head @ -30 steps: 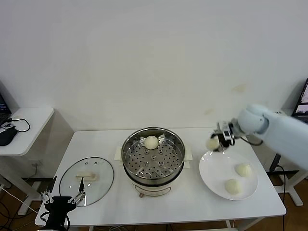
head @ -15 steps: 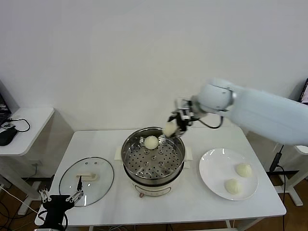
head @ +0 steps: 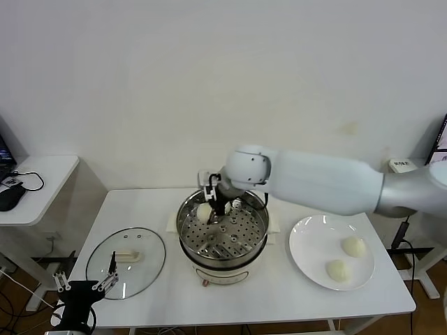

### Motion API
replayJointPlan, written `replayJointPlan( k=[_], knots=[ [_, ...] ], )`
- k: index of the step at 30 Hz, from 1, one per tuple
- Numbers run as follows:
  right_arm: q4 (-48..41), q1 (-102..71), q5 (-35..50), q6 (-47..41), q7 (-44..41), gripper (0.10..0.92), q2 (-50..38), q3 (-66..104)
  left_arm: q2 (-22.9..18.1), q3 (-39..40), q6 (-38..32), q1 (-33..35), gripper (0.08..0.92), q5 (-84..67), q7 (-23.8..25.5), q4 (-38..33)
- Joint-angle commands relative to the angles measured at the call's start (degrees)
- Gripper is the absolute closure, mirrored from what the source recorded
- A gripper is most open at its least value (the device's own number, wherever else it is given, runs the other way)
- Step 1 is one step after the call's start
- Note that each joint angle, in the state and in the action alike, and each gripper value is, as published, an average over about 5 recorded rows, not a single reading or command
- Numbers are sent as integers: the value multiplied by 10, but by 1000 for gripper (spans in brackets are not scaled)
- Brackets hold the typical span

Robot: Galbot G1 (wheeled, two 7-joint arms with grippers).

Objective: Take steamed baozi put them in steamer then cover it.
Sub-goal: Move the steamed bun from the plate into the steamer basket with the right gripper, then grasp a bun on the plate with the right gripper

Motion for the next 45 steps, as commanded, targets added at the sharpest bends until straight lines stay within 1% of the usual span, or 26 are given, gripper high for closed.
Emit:
replayJointPlan(
  k=[1, 15, 18, 20, 24, 29, 32, 35, 39, 42, 45],
  knots=[
    [-26, -39, 6, -20, 23, 389, 46, -11, 0, -1, 0, 0, 177, 0, 0, -1],
    [-58, -54, -4, -15, 23, 386, 58, -4, 3, -1, 0, -3, 177, -1, 1, 1],
    [-56, -51, -3, -10, 20, 341, 56, 2, 3, 1, 0, -4, 177, -1, 1, 1],
    [-49, -41, -1, -8, 12, 284, 49, 9, 3, 2, 0, -4, 177, -1, 1, 1],
    [-26, 0, -6, 1, -39, 213, 16, 18, 3, 2, 0, -3, 177, -1, 1, 1],
    [11, 73, -45, 47, -133, 203, -62, 22, 4, 3, 0, -3, 177, -2, 1, 1],
    [39, 102, -80, 80, -171, 203, -122, 21, 5, 3, 0, -3, 177, -2, 1, 2],
    [73, 115, -111, 103, -196, 203, -186, 21, 7, 3, 0, -4, 177, -4, 1, 3],
    [120, 114, -163, 142, -225, 203, -296, 18, 10, 5, 0, -6, 177, -5, 2, 5],
    [140, 100, -210, 180, -241, 202, -374, 16, 12, 7, 1, -7, 177, -4, 2, 6],
    [150, 77, -254, 210, -249, 203, -427, 12, 13, 9, 2, -9, 177, -4, 3, 8]
  ],
)
